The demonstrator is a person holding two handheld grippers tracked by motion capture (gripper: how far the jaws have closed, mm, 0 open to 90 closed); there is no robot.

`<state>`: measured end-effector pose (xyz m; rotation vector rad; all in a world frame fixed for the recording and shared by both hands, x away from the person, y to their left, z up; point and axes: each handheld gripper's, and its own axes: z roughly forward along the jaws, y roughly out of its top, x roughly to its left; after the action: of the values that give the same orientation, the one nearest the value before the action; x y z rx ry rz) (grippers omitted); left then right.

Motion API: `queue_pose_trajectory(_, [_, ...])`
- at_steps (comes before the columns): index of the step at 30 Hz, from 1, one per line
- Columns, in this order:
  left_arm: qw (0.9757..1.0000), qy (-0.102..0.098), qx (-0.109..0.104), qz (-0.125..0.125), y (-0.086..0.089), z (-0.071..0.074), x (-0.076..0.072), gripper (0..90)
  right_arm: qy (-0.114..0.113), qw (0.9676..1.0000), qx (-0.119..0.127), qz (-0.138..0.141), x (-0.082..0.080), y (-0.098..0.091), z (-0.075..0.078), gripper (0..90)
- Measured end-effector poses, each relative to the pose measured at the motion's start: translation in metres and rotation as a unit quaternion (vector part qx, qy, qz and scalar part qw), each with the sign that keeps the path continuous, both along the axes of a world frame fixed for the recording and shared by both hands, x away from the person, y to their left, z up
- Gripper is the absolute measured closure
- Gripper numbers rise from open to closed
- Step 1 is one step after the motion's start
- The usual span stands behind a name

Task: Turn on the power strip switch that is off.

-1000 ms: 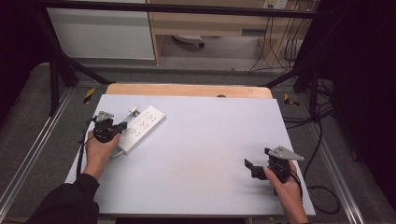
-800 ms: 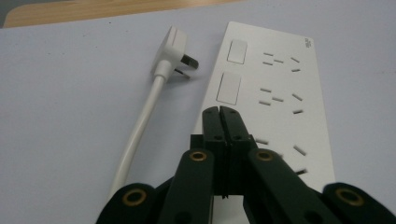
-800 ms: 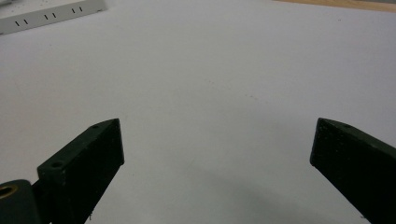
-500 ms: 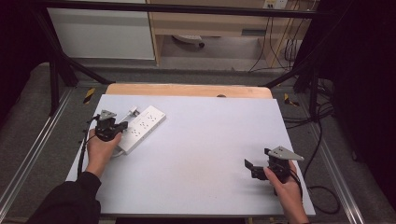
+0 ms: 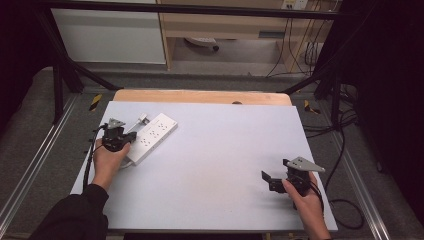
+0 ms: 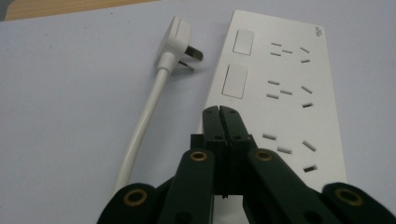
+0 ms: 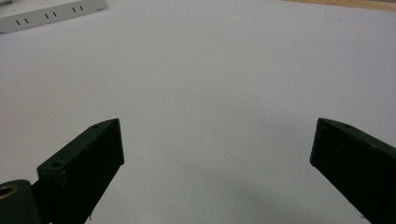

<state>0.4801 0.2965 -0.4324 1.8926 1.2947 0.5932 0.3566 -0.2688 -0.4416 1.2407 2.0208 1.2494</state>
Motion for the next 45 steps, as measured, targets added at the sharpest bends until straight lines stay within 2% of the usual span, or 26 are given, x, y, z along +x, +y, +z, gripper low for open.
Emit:
queue_pose_trajectory(22, [1.0, 0.002, -0.001, -0.007, 0.0015, -0.0004, -0.0002, 90.0, 0.004, 1.0, -0.001, 0.001, -0.0003, 0.001, -0.0007, 3.2])
queue_pose_trajectory(40, [1.0, -0.002, -0.003, -0.001, -0.0002, -0.0018, -0.001, 90.0, 0.004, 1.0, -0.003, 0.003, -0.0004, 0.001, -0.001, 3.1])
queue_pose_trajectory(43, [1.0, 0.0, 0.005, -0.001, 0.0002, -0.0026, -0.0022, 90.0, 0.003, 1.0, -0.003, 0.004, -0.0006, 0.0009, -0.0008, 3.1])
queue_pose_trajectory(45, [1.0, 0.001, -0.002, 0.0, 0.0012, -0.003, -0.0029, 90.0, 0.003, 1.0, -0.002, 0.003, -0.0008, 0.0008, -0.0006, 3.1])
